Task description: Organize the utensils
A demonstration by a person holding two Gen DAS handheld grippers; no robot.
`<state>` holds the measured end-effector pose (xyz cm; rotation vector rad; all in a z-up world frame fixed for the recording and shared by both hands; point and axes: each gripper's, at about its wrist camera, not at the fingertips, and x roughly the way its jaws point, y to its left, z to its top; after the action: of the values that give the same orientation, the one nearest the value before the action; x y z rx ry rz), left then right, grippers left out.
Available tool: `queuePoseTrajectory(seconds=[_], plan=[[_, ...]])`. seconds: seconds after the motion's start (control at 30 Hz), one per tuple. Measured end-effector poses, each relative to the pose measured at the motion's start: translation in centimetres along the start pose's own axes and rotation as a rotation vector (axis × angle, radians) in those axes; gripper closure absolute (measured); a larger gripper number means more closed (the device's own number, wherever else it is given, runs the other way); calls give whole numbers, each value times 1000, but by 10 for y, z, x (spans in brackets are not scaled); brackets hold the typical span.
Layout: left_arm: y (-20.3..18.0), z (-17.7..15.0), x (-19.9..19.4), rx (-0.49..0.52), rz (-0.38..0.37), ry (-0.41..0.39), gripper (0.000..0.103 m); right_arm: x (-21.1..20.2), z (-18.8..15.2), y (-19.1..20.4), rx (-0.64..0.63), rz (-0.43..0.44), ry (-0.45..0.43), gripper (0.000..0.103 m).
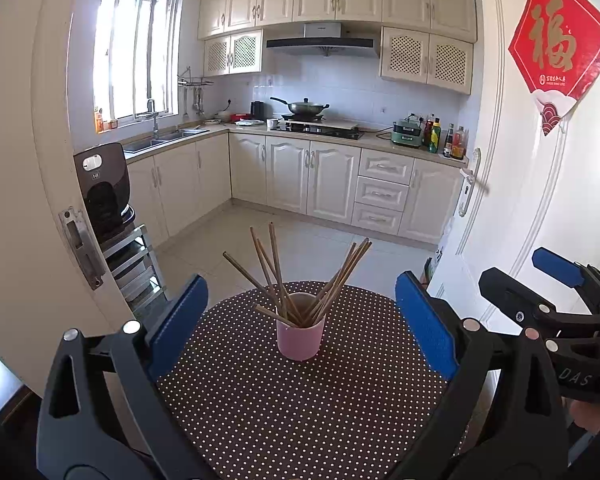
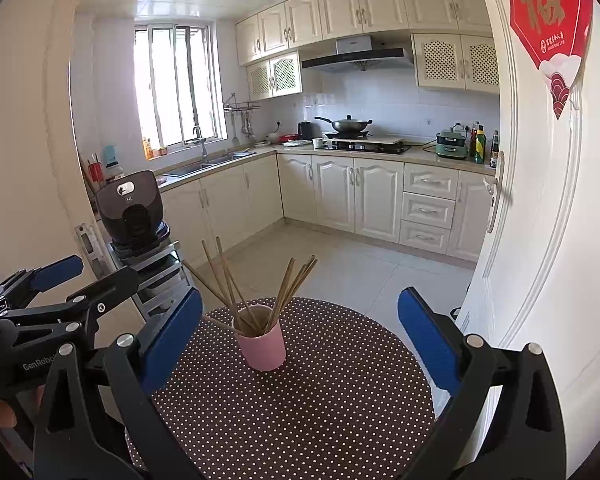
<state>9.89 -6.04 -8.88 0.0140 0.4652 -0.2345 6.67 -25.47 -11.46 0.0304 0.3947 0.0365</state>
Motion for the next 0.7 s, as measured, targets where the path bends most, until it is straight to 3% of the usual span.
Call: queuePoseTrajectory(seconds=[0.7], plan=[[-1,2,1,-1,-2,1,9,1,-1,1,0,-4,1,8]])
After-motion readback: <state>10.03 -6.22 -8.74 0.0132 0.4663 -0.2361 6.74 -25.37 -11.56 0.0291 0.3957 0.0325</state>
